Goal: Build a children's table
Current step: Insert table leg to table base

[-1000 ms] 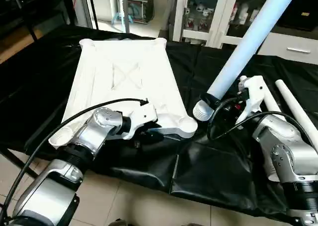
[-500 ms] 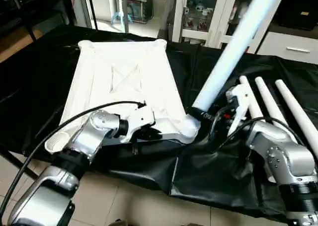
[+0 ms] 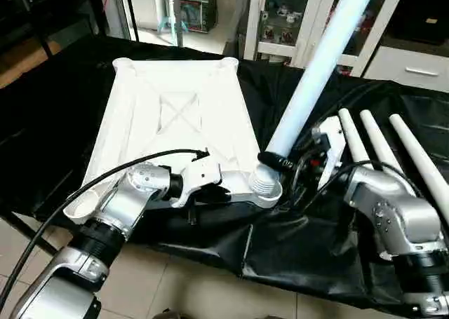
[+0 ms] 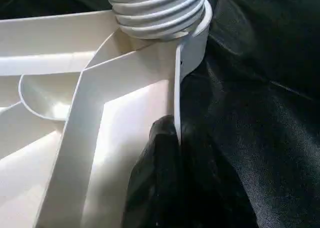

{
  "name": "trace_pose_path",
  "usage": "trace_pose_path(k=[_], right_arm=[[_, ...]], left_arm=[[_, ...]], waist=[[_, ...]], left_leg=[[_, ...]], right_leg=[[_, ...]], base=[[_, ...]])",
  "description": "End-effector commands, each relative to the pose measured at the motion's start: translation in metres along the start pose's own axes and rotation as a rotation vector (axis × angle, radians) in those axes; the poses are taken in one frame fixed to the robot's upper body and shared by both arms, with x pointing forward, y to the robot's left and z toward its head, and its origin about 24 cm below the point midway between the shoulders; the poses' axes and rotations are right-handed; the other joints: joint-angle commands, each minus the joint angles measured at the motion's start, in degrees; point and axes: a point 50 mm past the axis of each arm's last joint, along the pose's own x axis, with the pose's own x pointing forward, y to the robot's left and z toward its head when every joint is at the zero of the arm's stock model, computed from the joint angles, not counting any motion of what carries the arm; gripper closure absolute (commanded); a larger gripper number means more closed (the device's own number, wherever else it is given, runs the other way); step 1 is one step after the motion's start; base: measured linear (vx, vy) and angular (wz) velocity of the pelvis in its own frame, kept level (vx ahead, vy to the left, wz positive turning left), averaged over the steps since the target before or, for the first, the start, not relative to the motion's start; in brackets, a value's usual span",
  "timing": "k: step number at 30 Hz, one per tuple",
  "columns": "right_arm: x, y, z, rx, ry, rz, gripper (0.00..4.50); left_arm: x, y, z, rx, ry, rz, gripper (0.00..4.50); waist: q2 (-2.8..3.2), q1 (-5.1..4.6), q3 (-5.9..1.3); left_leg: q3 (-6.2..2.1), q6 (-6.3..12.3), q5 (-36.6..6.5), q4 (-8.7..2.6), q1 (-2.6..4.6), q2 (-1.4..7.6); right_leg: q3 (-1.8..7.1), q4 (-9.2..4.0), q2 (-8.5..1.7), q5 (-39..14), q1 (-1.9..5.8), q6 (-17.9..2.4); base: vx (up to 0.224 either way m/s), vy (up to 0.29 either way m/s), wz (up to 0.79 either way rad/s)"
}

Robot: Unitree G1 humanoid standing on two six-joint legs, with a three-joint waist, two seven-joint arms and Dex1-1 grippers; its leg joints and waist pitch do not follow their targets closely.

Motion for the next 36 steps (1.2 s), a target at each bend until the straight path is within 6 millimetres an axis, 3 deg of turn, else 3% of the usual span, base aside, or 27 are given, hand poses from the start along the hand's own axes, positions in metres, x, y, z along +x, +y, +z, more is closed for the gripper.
trace_pose_path(k=[1, 6, 7, 9, 25, 33, 36], right_arm=[[-0.001, -0.003, 0.002, -0.028, 0.011, -0.005, 2.66], [0.0, -0.005, -0.004, -0.027, 0.039, 0.004, 2.66], [0.0, -0.005, -0.005, -0.027, 0.04, 0.004, 2.66], [0.001, -0.006, -0.008, -0.027, 0.056, 0.006, 2.66], [0.017, -0.008, -0.013, -0.044, 0.132, 0.079, 2.66], [0.023, -0.002, -0.008, -0.081, 0.194, 0.174, 2.66], [0.024, -0.001, -0.007, -0.087, 0.197, 0.191, 2.66]], left_arm=[[0.009, -0.015, -0.018, -0.043, 0.076, -0.073, 4.47], [0.008, -0.014, -0.015, -0.032, 0.067, -0.097, 4.47], [0.008, -0.014, -0.015, -0.031, 0.066, -0.097, 4.47], [0.009, -0.015, -0.013, -0.022, 0.062, -0.108, 4.47], [0.009, -0.019, -0.01, -0.011, 0.049, -0.151, 4.47], [0.009, -0.02, -0.011, -0.011, 0.057, -0.152, 4.47], [0.009, -0.019, -0.011, -0.012, 0.06, -0.149, 4.47]], waist=[[-0.54, -0.17, -3.82], [-0.58, -0.24, -3.8], [-0.05, -0.22, -3.78], [-0.33, -0.37, -3.83], [-0.57, -1.66, -3.9], [-0.91, -1.6, -3.9], [-0.74, -1.47, -3.92]], left_leg=[[-1.41, 0.76, -7.29, -4.67, 0.49, 3.18], [-1.47, 0.7, -7.96, -4.71, 0.5, 3.21], [-1.54, 0.59, -8.04, -4.73, 0.52, 3.22], [-1.5, 0.52, -8.29, -4.72, 0.5, 3.19], [-1.65, -0.1, -10.94, -4.95, 0.71, 3.3], [-1.52, 0.62, -9.4, -4.98, 0.79, 3.4], [-1.56, 0.51, -9.6, -5.1, 0.98, 3.46]], right_leg=[[2.32, -4.16, -4.67, -12.3, 2.69, -11.57], [2.3, -4.21, -4.7, -12.66, 2.76, -11.69], [2.33, -4.21, -4.74, -12.65, 2.71, -11.76], [2.3, -4.22, -4.65, -12.3, 2.76, -11.91], [2.15, -4.33, -4.54, -12.38, 2.74, -13.08], [2.19, -4.26, -4.64, -10.24, 2.95, -13.77], [2.18, -4.33, -4.67, -10.79, 2.95, -13.61]], base=[[0.0, 0.0, 0.0], [0.0, 0.0, 0.0], [0.0, 0.0, 0.0], [0.0, 0.0, 0.0], [0.0, 0.0, 0.0], [0.0, 0.0, 0.0], [0.0, 0.0, 0.0]])
